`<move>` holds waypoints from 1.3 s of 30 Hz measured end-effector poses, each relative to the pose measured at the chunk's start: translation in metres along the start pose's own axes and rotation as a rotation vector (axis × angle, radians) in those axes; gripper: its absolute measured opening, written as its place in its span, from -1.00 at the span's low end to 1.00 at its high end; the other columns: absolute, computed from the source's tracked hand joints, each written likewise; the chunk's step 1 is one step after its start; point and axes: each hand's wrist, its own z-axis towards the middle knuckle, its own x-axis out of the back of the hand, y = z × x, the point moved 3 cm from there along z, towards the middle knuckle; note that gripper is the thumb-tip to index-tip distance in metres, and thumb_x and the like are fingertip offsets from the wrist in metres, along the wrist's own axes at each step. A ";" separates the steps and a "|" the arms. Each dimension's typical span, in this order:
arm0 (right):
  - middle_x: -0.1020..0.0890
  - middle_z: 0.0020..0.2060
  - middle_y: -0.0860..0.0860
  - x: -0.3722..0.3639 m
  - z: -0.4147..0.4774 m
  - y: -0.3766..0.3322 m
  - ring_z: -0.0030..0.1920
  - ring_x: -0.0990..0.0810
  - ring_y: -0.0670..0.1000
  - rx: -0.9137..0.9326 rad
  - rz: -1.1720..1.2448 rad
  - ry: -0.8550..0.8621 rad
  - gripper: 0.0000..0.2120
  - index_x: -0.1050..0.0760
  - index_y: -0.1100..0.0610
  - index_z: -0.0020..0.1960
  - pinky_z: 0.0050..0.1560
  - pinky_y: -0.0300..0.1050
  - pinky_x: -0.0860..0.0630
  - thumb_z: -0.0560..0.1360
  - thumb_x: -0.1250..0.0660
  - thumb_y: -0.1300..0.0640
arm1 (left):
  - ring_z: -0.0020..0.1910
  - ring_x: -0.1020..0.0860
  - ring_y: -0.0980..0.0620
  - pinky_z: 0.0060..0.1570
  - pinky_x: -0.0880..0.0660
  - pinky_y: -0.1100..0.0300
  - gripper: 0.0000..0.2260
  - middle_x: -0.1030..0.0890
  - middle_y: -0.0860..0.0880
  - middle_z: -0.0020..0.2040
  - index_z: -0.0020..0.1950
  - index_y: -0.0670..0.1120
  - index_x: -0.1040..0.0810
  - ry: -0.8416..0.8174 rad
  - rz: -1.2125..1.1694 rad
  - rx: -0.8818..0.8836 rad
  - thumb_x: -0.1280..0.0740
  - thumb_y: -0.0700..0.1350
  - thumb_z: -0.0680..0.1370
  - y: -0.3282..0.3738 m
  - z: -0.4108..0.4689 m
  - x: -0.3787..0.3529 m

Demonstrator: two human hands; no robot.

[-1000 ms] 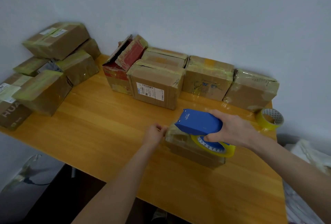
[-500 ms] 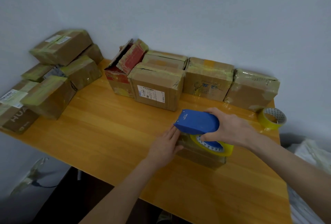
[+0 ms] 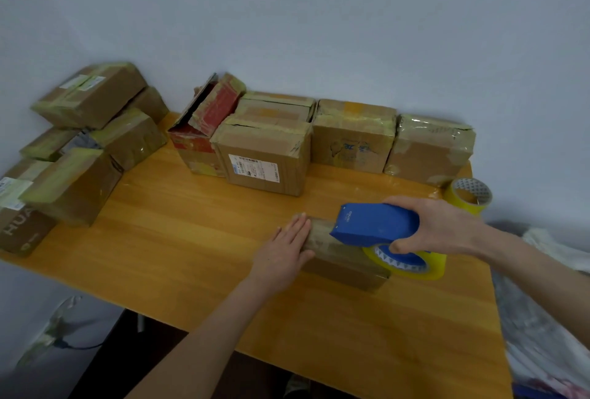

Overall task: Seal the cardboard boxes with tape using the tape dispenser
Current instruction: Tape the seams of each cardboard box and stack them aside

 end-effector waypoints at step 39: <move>-0.54 0.11 -0.10 -0.042 -0.024 0.029 -0.01 -0.55 -0.04 -0.040 0.146 0.123 -0.32 -0.27 -0.14 0.37 -0.11 -0.16 -0.54 0.33 -0.48 -0.12 | 0.53 0.23 0.08 0.49 0.25 0.10 -0.50 0.23 0.05 0.52 0.49 -0.02 0.27 0.064 0.233 -0.019 0.17 0.15 0.64 0.000 0.019 0.005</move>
